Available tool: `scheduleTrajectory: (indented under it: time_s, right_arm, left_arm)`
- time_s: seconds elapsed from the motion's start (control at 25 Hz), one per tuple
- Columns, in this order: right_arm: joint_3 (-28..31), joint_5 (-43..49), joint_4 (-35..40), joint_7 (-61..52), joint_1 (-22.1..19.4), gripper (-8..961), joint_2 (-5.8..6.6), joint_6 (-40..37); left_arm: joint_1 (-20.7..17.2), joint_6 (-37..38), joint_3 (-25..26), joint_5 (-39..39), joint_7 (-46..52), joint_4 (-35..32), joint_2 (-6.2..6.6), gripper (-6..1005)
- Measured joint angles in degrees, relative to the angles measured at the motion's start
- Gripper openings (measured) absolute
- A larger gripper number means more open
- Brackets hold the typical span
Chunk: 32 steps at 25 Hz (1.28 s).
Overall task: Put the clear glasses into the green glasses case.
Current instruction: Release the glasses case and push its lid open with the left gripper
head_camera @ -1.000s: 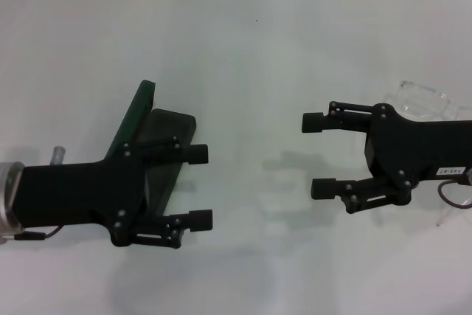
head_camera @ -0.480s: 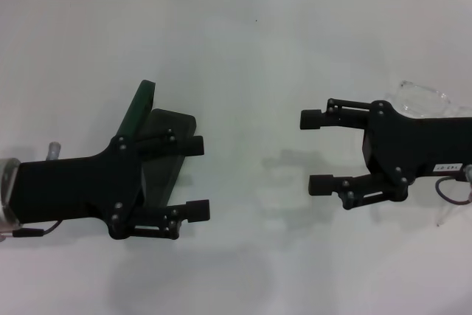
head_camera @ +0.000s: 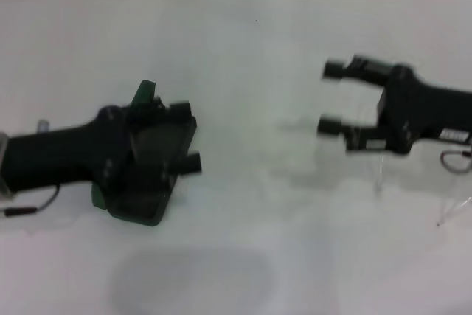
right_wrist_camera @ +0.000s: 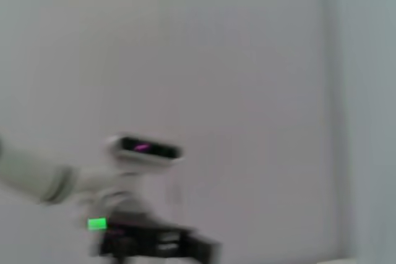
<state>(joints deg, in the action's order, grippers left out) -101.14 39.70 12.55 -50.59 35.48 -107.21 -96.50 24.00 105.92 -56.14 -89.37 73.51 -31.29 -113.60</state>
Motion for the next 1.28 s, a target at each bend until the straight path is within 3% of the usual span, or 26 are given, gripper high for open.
scheduleTrajectory:
  time_s: [0.12,0.28,0.4,0.56,0.68,0.8,0.88,0.96,1.08,1.28]
  right_arm:
    - [7.21,0.05,0.83,1.02,-2.73,874,-0.38,4.24]
    - [14.33,0.06,5.17,1.72,-7.21,874,-0.52,10.32]
    - [18.39,0.15,13.25,2.26,-12.66,874,-0.52,13.56]
    - [20.89,4.79,25.20,-1.16,-18.07,874,-0.17,18.60]
    - [24.69,13.95,32.26,-7.00,-20.37,874,-1.08,21.76]
    - [29.58,25.53,39.77,-12.81,-23.10,874,-3.69,22.77]
    - [32.77,32.86,44.60,-15.25,-24.75,873,-5.79,22.69]
    - [34.03,36.98,46.91,-16.37,-25.58,873,-6.84,22.63]
    - [34.37,38.88,47.40,-17.47,-25.62,873,-7.06,21.57]
    - [34.74,38.98,47.32,-17.71,-25.45,873,-6.96,19.63]
  left_arm:
    - [0.11,-1.91,0.50,-0.14,9.88,-5.70,0.37,872]
    - [-0.81,-7.12,0.59,-1.36,23.76,-16.92,-0.13,872]
    - [-1.13,-10.79,0.68,-3.67,32.33,-24.16,-0.25,871]
    - [-0.67,-14.86,0.69,-12.36,44.94,-35.71,-0.47,871]
    - [0.31,-15.90,0.67,-21.29,55.32,-44.11,-1.05,871]
    - [2.89,-15.95,0.27,-31.29,64.52,-49.38,-2.38,870]
    - [4.81,-15.73,-0.91,-39.11,69.44,-51.21,-3.69,870]
    - [6.09,-15.54,-2.66,-44.94,72.47,-51.45,-4.76,870]
    - [6.78,-15.65,-5.95,-51.46,75.51,-50.60,-5.78,870]
    - [7.11,-16.19,-8.06,-55.68,77.93,-47.36,-5.94,869]
